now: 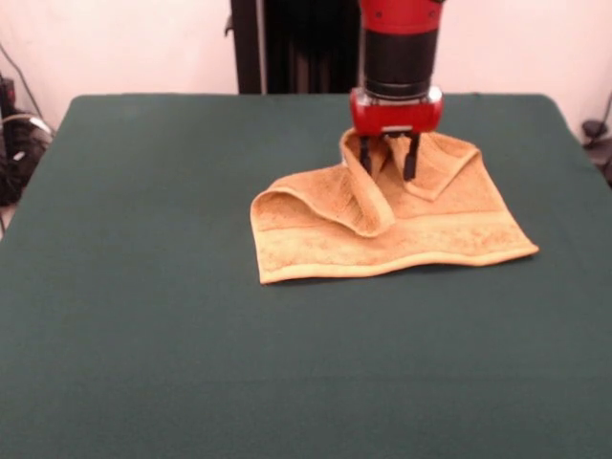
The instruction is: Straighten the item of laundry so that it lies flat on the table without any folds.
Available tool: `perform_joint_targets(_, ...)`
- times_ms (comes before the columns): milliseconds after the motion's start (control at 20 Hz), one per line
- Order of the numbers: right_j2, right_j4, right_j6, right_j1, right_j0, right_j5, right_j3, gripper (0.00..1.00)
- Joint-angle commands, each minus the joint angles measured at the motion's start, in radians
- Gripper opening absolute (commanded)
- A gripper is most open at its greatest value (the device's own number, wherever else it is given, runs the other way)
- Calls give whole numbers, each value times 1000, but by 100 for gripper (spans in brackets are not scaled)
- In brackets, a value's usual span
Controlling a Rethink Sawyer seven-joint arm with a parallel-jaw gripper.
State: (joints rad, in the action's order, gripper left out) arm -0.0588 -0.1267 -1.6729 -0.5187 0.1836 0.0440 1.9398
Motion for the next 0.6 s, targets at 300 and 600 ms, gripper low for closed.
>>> perform_joint_targets(300,-34,-19,-147,23,2,-10,33,100)
perform_joint_targets(600,-21,-17,-162,33,-8,-42,32,100)
